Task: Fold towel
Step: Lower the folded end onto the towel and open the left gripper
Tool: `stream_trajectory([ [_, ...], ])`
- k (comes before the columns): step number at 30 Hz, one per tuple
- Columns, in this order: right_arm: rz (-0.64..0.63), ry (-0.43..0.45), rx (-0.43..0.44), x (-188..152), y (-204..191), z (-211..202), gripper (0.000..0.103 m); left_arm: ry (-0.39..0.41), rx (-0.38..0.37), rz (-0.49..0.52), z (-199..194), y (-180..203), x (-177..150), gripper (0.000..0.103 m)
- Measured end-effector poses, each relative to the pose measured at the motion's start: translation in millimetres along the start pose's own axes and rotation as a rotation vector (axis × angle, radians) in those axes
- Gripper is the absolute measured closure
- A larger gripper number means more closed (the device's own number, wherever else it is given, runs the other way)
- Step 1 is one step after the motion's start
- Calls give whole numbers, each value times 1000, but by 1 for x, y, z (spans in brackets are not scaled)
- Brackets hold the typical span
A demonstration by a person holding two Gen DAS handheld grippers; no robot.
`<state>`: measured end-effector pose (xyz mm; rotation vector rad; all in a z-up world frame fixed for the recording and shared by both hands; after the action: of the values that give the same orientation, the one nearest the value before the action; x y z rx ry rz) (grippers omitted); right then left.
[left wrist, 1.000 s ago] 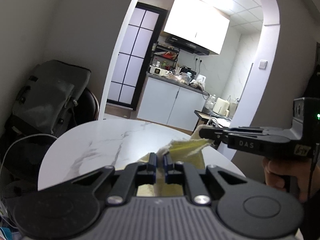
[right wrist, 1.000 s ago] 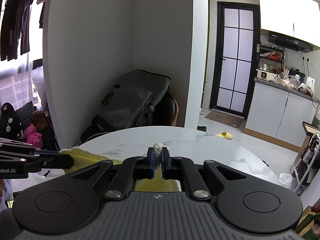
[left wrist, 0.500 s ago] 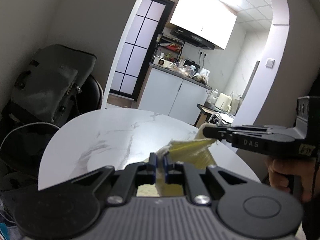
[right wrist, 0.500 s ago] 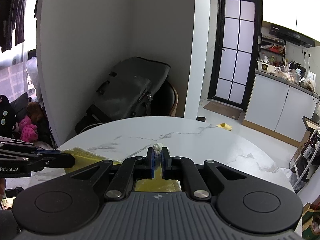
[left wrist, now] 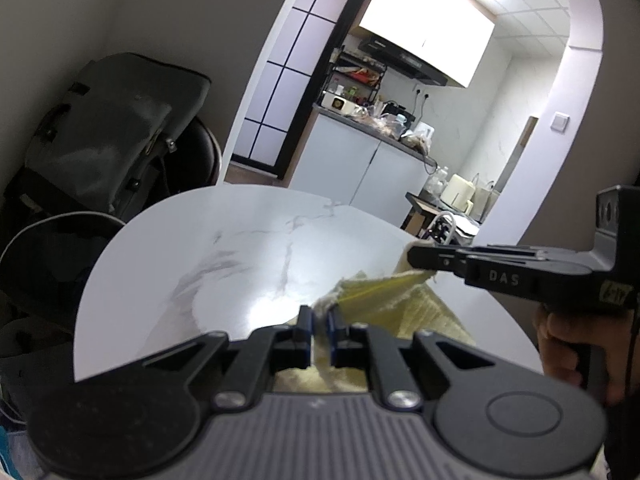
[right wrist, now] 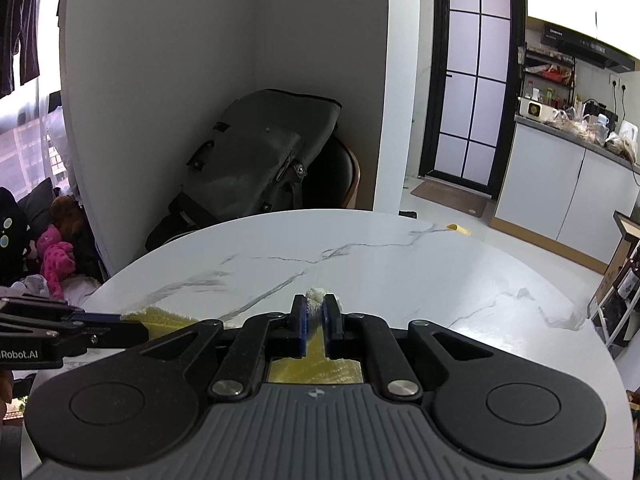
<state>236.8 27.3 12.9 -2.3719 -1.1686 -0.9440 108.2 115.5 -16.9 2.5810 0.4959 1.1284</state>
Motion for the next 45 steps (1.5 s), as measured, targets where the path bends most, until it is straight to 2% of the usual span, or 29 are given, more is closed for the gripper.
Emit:
stream_trajectory([
  [6,28,24,-24,5,7,0,82,-7,31,-10,6,-11,3,91],
  [9,25,18,-28,4,8,0,75,-9,41,-11,6,-13,4,84],
  [10,24,15,-29,3,8,0,74,-6,51,-11,5,-14,4,77],
  [11,24,12,-29,2,9,1,74,-2,64,-12,4,-15,5,67],
  [13,22,3,-25,0,8,1,72,12,85,-11,1,-16,6,54],
  [16,12,-12,-18,-6,6,1,70,23,111,-4,-3,-16,6,48],
  [26,60,-15,0,-36,11,-13,70,33,159,33,-16,0,-8,47],
  [38,82,-49,49,-78,4,-22,70,52,152,142,-19,48,-21,47],
  [45,73,-81,51,-99,2,-22,70,-18,150,178,0,64,-36,47],
])
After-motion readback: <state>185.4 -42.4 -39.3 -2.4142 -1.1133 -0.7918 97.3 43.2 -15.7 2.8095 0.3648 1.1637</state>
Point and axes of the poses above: each gripper's, at about its wrist camera, not at the fingertips, and z roughly the way its jaws point, y to its right, x to its top, the point moved 9 cm from there along z, roughly the way its jaws point, and after that the axes turned 14 degrees about -y, right-handed, at the moved point
